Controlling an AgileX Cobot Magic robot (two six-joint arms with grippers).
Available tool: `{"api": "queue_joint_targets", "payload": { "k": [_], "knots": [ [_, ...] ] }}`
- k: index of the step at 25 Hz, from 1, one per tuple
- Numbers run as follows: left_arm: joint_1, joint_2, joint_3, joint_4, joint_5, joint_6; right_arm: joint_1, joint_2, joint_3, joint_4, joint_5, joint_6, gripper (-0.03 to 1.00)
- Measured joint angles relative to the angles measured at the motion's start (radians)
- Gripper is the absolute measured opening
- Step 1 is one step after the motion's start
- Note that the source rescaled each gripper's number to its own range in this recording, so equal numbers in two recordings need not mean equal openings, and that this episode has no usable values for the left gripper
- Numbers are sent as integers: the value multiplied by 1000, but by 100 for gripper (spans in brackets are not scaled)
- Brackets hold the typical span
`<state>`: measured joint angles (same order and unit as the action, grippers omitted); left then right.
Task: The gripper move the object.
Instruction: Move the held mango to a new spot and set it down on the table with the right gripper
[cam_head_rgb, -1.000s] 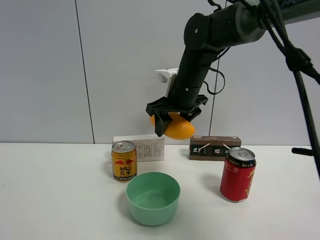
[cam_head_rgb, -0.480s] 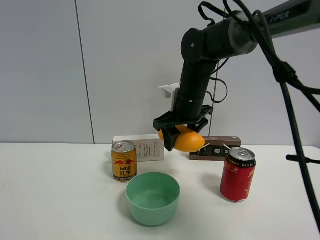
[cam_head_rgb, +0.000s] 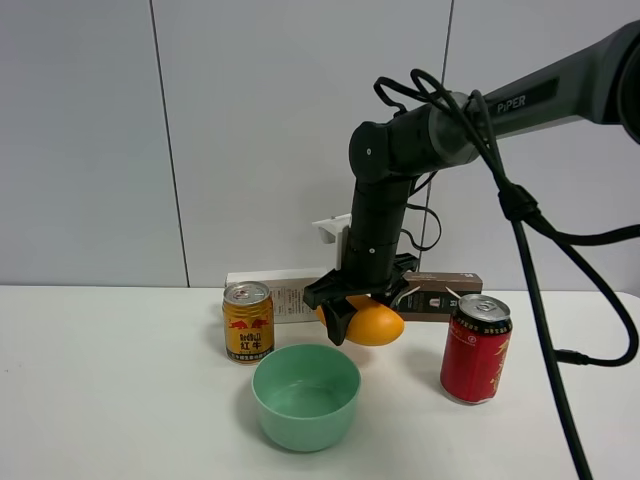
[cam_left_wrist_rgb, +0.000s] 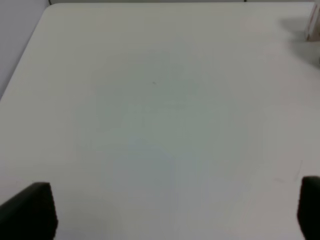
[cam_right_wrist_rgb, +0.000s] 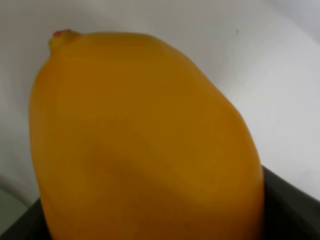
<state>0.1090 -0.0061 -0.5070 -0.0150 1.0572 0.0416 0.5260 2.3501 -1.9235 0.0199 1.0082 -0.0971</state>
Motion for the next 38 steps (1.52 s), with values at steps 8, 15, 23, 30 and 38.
{"api": "queue_joint_targets", "payload": {
  "k": [8,15,23,30,38],
  "knots": [
    [0,0,0,0,0,0,-4,16,0,9,-37,0,0],
    [0,0,0,0,0,0,-4,31,0,15,-38,-1,0],
    [0,0,0,0,0,0,-5,31,0,15,-38,-30,0],
    [0,0,0,0,0,0,-5,32,0,12,-25,-30,0],
    [0,0,0,0,0,0,-8,32,0,-4,-17,21,28]
  ]
}}
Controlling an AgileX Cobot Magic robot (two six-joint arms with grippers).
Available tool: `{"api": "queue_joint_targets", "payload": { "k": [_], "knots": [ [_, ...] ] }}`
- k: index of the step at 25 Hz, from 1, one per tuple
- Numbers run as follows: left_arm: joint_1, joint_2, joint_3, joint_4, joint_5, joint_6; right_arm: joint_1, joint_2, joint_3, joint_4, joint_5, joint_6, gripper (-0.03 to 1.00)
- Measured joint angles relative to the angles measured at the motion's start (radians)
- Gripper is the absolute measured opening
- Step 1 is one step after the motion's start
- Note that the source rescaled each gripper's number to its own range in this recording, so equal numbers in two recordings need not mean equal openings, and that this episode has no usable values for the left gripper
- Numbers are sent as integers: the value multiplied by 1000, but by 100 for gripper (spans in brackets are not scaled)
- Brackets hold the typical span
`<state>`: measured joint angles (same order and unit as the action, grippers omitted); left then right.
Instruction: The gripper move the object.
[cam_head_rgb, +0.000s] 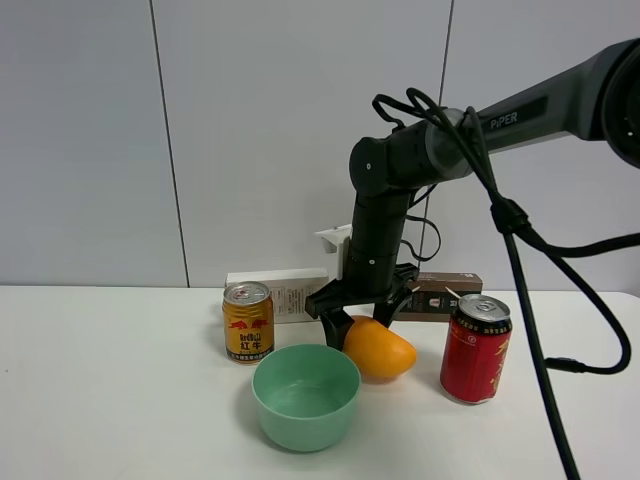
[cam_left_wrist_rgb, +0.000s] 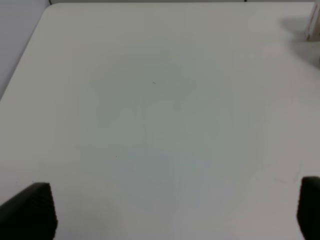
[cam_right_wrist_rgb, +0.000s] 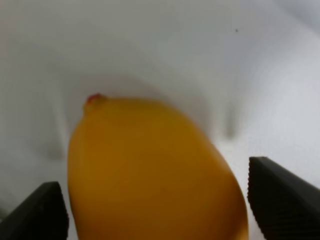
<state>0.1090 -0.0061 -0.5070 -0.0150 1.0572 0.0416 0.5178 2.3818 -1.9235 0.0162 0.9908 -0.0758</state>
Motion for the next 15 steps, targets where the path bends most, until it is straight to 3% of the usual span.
{"api": "queue_joint_targets", "payload": {
  "k": [15],
  "knots": [
    [0,0,0,0,0,0,-4,-145,0,-33,-29,2,29]
  ]
}}
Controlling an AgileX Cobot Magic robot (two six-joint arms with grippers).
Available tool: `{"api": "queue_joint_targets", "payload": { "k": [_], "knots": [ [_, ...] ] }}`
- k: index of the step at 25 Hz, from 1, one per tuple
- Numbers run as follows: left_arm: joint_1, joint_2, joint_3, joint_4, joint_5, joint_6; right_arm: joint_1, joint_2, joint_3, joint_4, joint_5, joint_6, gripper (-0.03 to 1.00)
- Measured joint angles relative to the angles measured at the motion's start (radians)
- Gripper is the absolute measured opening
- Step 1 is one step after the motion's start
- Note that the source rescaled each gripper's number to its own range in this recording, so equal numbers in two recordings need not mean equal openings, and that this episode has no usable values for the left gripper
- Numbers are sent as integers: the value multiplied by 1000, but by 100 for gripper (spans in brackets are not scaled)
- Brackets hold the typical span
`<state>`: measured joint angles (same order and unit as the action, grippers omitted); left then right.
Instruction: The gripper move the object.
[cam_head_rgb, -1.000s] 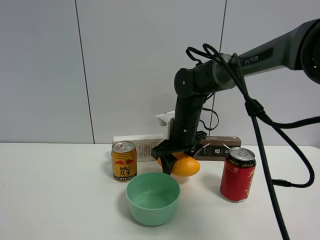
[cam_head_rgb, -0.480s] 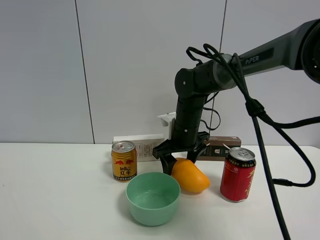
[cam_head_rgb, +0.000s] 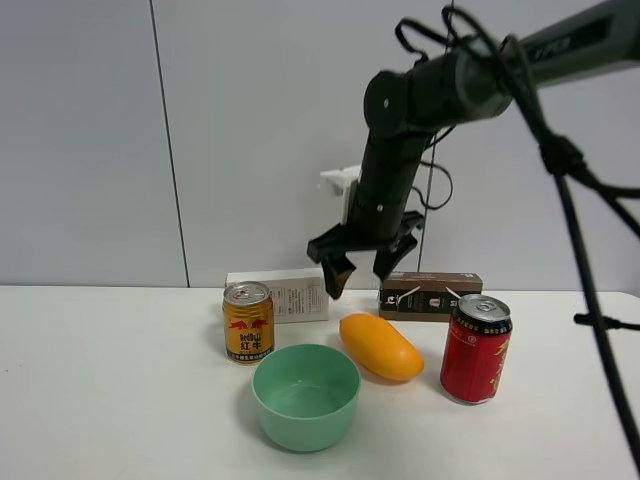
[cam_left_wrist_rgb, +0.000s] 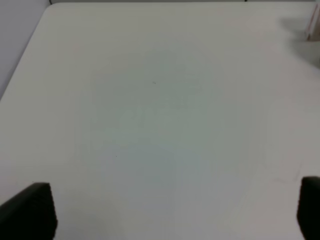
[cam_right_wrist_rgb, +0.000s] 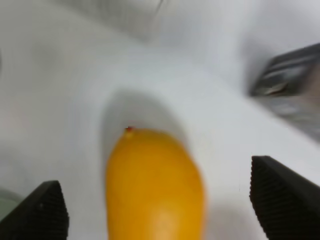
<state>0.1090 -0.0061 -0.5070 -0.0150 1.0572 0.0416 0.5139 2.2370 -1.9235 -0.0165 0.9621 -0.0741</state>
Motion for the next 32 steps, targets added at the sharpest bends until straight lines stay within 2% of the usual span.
{"api": "queue_joint_targets", "payload": {
  "k": [11,22,27,32],
  "knots": [
    [0,0,0,0,0,0,-7,-418,-1,-73,2,3,29],
    [0,0,0,0,0,1,-15,-667,18,-176,147,4,29],
    [0,0,0,0,0,1,-111,-831,123,-202,147,4,29],
    [0,0,0,0,0,1,-289,-1040,330,-212,132,4,29]
  ]
}}
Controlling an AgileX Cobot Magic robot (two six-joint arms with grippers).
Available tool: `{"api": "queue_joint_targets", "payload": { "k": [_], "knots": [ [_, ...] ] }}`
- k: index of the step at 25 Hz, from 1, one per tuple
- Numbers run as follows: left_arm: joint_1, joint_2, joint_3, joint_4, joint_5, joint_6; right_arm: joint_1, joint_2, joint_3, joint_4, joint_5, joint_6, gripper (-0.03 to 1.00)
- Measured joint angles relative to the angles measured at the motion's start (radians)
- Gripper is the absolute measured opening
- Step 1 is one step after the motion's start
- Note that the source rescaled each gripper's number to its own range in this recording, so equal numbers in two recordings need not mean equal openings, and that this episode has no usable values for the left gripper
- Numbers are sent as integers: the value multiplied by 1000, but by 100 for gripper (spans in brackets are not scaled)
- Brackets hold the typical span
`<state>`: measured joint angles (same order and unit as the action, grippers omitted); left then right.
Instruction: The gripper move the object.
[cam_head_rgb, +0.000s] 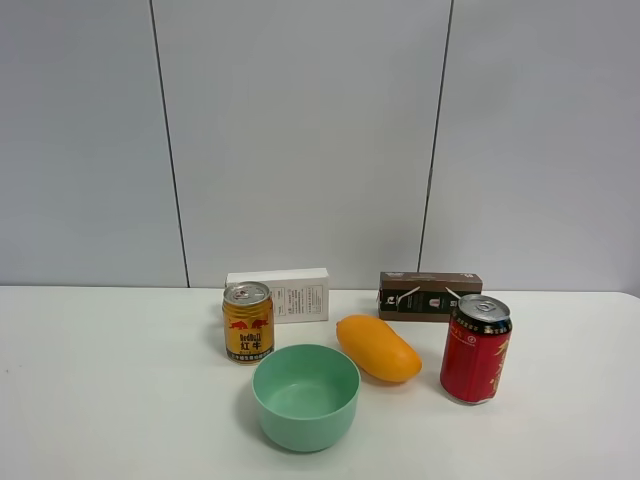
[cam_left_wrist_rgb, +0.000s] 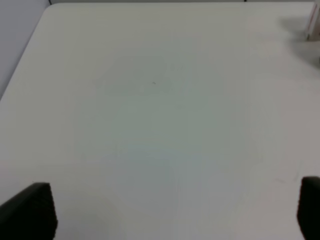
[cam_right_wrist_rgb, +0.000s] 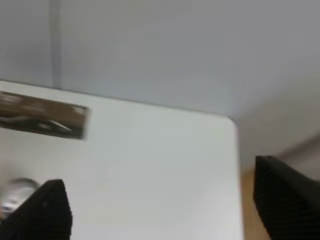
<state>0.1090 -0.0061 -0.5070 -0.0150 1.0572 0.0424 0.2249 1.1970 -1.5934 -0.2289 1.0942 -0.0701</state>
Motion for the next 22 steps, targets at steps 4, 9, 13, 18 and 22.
{"api": "queue_joint_targets", "payload": {
  "k": [4,9,13,18,22],
  "knots": [
    [0,0,0,0,0,0,-162,-197,203,5,-45,4,29],
    [0,0,0,0,0,-1,-259,-447,446,58,-47,36,29],
    [0,0,0,0,0,-1,-262,-668,681,68,-47,96,29],
    [0,0,0,0,0,-1,-262,-974,932,117,-19,121,29],
    [0,0,0,0,0,-1,-262,-1144,1028,141,40,124,29]
  ]
}}
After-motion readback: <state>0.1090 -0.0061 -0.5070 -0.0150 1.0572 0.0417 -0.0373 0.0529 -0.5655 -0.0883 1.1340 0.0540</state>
